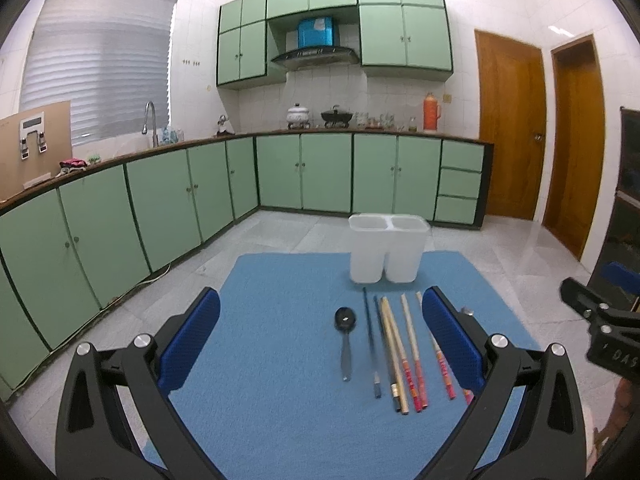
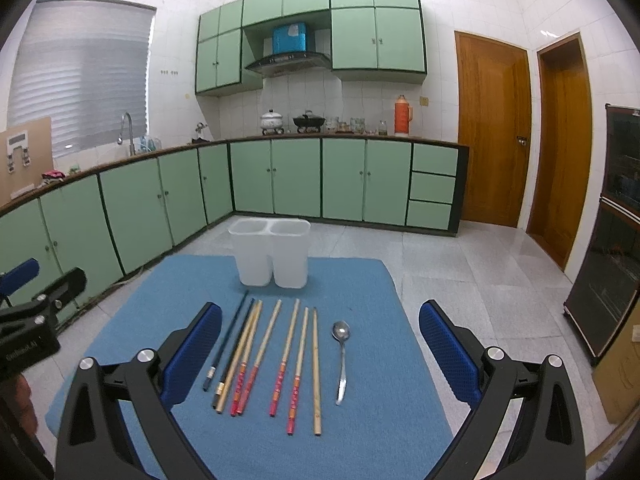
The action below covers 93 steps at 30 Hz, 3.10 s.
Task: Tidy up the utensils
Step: 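Grasp the black spoon with the left tool while the right tool grasps the silver spoon, then lower both spoons into the white utensil holder and open both tools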
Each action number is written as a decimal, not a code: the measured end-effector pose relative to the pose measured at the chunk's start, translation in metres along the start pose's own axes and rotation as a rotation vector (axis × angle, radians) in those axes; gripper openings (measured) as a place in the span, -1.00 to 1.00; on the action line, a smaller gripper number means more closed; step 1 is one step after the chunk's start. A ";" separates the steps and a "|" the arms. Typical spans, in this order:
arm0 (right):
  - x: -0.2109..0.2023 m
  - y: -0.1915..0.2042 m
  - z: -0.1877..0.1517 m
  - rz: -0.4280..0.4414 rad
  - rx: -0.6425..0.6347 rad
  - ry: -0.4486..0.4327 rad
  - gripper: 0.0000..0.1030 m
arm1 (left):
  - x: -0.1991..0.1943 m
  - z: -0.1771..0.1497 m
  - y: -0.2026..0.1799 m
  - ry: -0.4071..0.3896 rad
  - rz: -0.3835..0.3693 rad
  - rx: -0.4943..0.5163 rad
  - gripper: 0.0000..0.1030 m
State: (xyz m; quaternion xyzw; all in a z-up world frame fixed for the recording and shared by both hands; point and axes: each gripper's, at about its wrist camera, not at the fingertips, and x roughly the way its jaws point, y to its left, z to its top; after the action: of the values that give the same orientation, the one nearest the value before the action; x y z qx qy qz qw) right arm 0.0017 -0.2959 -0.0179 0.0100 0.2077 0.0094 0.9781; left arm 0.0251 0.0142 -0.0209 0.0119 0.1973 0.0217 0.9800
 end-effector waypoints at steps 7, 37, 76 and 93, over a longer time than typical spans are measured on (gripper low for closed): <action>0.046 -0.017 -0.007 -0.032 0.006 0.093 0.75 | 0.058 -0.008 0.023 0.127 0.046 0.001 0.90; 0.290 -0.053 -0.041 0.061 0.117 0.676 -0.02 | 0.292 -0.040 -0.021 0.583 -0.059 0.069 0.58; 0.214 -0.043 0.044 0.262 0.117 0.235 -0.46 | 0.203 0.016 -0.015 0.131 -0.190 -0.075 -0.35; 0.241 -0.020 0.161 0.332 0.067 0.008 -0.46 | 0.248 0.129 -0.045 -0.122 -0.281 -0.139 -0.35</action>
State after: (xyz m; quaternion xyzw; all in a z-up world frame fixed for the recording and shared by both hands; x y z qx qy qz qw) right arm 0.2875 -0.3134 0.0308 0.0767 0.2074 0.1642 0.9613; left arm 0.3050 -0.0209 0.0007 -0.0825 0.1352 -0.1026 0.9820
